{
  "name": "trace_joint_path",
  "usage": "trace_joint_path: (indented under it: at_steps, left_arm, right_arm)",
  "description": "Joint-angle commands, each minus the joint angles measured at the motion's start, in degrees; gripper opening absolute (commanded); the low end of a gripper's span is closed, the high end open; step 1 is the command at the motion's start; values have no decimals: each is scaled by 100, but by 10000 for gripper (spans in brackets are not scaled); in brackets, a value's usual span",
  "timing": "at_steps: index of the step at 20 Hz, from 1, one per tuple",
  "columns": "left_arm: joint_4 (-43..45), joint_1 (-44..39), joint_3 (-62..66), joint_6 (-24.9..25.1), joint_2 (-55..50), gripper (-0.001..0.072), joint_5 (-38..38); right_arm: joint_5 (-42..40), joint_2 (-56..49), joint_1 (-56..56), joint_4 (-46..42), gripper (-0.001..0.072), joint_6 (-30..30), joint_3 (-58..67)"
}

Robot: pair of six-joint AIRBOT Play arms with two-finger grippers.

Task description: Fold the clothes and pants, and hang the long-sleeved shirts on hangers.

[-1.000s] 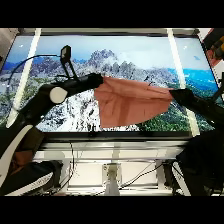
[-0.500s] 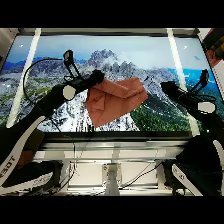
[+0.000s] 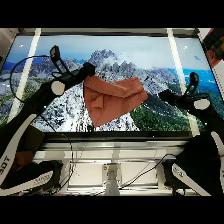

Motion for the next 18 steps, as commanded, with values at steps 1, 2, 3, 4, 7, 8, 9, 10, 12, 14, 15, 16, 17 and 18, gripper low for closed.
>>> trace_joint_path:
  at_steps: [1,2,3,4,7,8,9,10,12,14,15,16,17,18]
  left_arm:
    - [61,409,4,186,295,712,-555]
    - [214,509,4,186,391,712,-732]
    - [424,610,4,186,494,712,-927]
    - [647,686,4,186,590,712,-1119]
    - [1121,839,4,184,850,712,-1687]
    - [1252,863,4,184,905,712,-1814]
    - [1335,866,4,184,944,711,-1906]
    - [1357,868,4,184,951,712,-1934]
    - [1355,868,4,184,938,711,-1932]
    - [1355,868,4,184,938,711,-1932]
    - [1353,868,4,184,938,711,-1932]
    - [1355,868,4,184,938,711,-1932]
    - [1355,866,4,184,938,711,-1932]
    - [1355,866,4,184,938,711,-1930]
  right_arm:
    - [909,-857,-57,138,451,-177,302]
    - [1287,-1182,-57,162,487,-280,562]
    - [1624,-1510,-57,164,487,-308,866]
    - [1882,-1838,-57,175,487,-304,1209]
    - [2175,-2616,-57,149,484,39,2063]
    - [2177,-2826,-57,151,485,264,2258]
    - [2175,-2988,-55,168,484,413,2393]
    - [2186,-3104,-46,162,484,448,2500]
    - [2369,-3311,-44,151,484,446,2673]
    - [2588,-3517,-44,-20,484,450,2815]
    - [2680,-3615,-44,-76,484,455,2868]
    - [2697,-3679,-37,-101,484,483,2896]
    - [2677,-3742,-28,-107,484,498,2920]
    - [2634,-3786,-7,-136,483,498,2949]
